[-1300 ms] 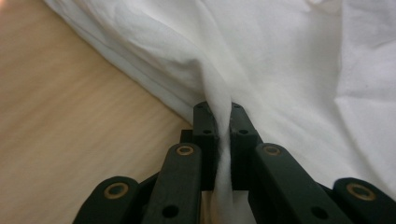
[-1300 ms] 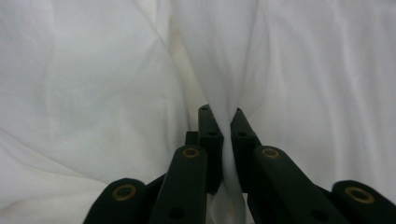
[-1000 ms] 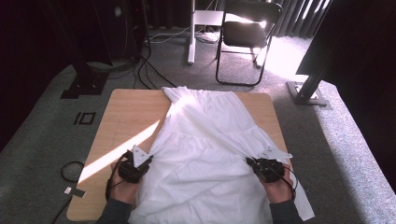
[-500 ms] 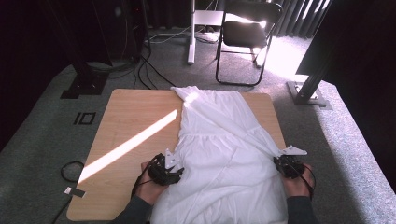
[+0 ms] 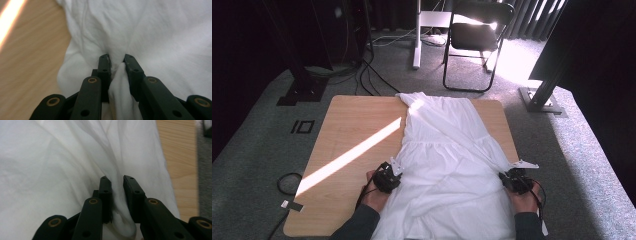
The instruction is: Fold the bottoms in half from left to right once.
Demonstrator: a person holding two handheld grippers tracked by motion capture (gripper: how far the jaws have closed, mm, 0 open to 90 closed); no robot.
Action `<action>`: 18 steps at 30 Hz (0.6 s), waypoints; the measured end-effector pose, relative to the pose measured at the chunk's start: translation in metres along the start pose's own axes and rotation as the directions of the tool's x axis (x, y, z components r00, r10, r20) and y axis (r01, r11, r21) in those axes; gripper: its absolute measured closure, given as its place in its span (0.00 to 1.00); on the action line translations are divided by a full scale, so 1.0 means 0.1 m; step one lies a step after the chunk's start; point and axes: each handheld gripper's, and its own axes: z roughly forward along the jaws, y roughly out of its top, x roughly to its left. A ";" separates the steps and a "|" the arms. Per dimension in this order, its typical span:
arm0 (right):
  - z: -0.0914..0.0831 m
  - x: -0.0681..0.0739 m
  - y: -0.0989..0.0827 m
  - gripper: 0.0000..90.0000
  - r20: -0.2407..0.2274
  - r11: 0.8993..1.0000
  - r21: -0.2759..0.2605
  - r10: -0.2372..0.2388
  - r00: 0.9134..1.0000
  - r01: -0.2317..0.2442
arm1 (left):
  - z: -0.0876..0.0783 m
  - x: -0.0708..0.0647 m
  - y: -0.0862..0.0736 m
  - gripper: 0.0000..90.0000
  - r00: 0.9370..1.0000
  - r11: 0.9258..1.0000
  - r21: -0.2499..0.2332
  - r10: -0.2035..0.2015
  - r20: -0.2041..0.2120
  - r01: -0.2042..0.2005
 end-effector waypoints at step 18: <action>0.06 0.58 0.47 0.96 -0.097 0.987 -0.122 -0.115 0.989 0.103 | -0.33 0.67 0.22 0.91 0.992 0.995 -0.057 -0.085 -0.092 0.080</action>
